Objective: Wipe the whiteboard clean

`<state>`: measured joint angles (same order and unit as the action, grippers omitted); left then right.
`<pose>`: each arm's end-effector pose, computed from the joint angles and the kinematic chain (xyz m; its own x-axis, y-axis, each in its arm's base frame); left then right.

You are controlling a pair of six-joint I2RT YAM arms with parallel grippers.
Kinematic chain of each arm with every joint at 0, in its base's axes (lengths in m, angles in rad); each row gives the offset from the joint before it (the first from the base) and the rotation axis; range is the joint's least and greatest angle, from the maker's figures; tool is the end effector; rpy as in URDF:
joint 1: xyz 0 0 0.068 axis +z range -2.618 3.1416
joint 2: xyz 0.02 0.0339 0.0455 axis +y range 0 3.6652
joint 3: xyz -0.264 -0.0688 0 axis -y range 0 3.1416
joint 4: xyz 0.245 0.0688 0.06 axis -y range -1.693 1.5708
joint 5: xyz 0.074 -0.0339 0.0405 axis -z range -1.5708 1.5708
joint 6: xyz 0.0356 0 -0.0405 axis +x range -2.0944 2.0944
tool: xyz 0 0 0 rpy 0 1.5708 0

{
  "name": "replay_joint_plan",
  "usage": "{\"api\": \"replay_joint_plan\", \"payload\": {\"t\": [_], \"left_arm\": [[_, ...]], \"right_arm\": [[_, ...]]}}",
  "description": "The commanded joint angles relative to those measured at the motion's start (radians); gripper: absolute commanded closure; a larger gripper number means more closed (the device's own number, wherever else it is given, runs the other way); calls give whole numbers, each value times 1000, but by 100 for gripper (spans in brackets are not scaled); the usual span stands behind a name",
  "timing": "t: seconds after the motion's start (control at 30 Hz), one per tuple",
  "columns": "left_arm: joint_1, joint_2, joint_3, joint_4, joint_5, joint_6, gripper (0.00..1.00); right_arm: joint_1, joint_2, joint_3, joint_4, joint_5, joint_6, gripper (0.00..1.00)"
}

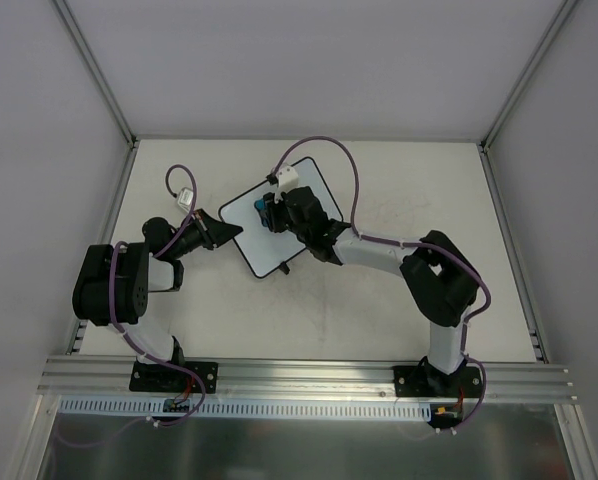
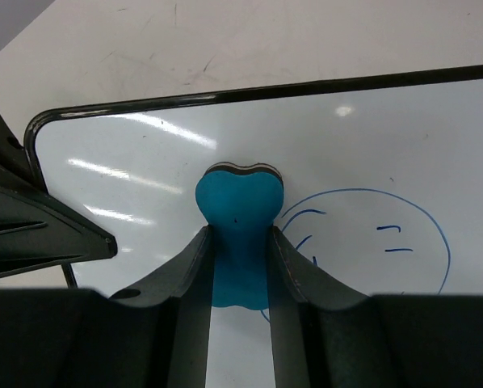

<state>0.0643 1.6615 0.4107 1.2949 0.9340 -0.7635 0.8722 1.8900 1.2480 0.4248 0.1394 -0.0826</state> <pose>0.2743 -0.0110 0.1669 -0.4960 -0.4439 -0.7462 0.5819 0.4679 -0.6652 0.2879 0.3350 0.2420 -0.0828 -0.2256 -0.9707 -0.6802 0.7247 -0.1104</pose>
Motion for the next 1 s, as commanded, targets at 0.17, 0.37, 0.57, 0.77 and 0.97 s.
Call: {"api": "replay_joint_plan", "payload": {"t": [0.17, 0.37, 0.57, 0.77, 0.97], "left_arm": [[0, 7, -4, 386, 14, 56, 100], [2, 17, -3, 386, 20, 56, 100], [2, 26, -6, 386, 17, 61, 100], [0, 18, -10, 386, 22, 64, 100], [2, 11, -15, 386, 22, 67, 100]], "right_arm": [[8, 20, 22, 108, -8, -75, 100], [8, 37, 45, 75, 6, -89, 100], [7, 58, 79, 22, 5, -101, 100], [-25, 67, 90, 20, 5, -49, 100], [-93, 80, 97, -20, 37, 70, 100]]}}
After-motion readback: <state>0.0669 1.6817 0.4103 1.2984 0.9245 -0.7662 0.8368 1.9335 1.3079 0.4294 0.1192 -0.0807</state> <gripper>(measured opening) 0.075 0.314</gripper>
